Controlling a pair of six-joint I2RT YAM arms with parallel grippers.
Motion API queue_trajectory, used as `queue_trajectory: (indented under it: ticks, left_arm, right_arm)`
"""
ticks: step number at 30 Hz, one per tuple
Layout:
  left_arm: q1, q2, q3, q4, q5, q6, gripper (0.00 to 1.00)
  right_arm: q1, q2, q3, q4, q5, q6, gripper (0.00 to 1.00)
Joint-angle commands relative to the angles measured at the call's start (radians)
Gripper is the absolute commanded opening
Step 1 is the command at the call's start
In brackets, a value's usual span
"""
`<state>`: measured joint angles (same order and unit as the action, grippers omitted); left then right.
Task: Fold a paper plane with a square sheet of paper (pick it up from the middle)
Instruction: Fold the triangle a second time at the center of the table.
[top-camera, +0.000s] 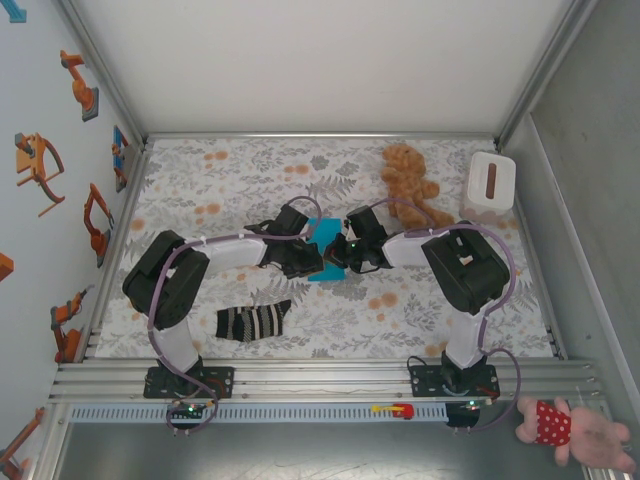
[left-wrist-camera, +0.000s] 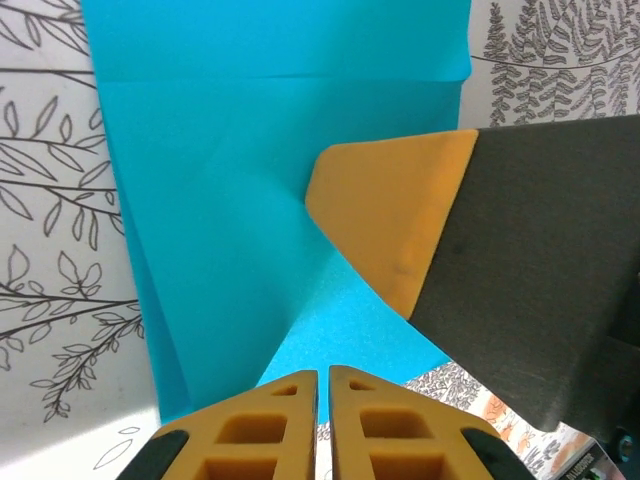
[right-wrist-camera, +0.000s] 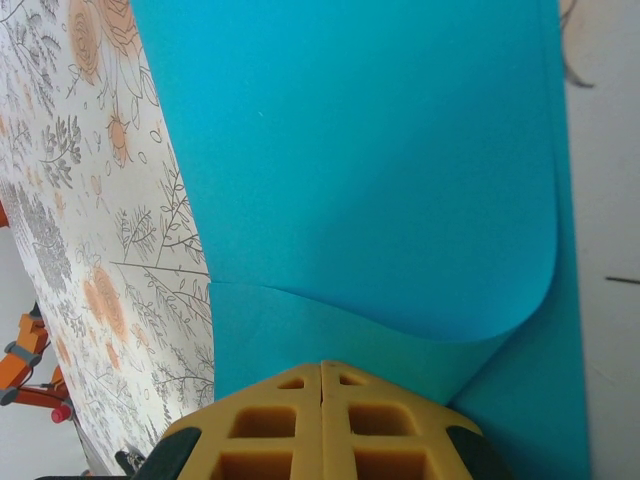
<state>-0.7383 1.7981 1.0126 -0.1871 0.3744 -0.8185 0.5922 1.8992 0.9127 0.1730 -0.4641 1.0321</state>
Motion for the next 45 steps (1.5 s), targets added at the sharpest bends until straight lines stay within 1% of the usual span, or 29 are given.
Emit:
queue_trajectory:
  ticks: [1,9,15,24,28,34,42,45]
  left_arm:
    - [-0.005,0.015,0.001,0.008,-0.010,-0.006,0.11]
    - [-0.004,0.046,0.021,0.025,-0.003,0.009,0.11]
    - [-0.003,0.062,0.031,0.006,-0.034,0.017,0.11]
    - [0.003,0.056,0.026,-0.023,-0.046,0.034,0.10]
    - [0.010,0.053,0.018,-0.025,-0.032,0.038,0.10]
    - [0.030,0.052,-0.020,0.013,0.018,0.022,0.08]
    - [0.049,0.039,-0.061,0.000,0.054,0.041,0.07]
    - [0.052,0.031,-0.071,-0.041,0.054,0.067,0.06]
  right_arm:
    - [-0.006,0.076,-0.035,-0.173,0.090,0.012,0.00]
    - [-0.006,0.080,-0.032,-0.173,0.084,0.014,0.00]
    - [-0.007,0.084,-0.035,-0.173,0.085,0.013,0.00]
    - [-0.007,0.093,-0.034,-0.173,0.084,0.012,0.00]
    - [-0.007,0.098,-0.034,-0.175,0.084,0.010,0.00]
    - [-0.006,0.103,-0.035,-0.178,0.084,0.009,0.00]
    - [-0.007,0.106,-0.037,-0.185,0.085,0.006,0.00]
    - [-0.008,0.105,-0.037,-0.188,0.086,0.004,0.00]
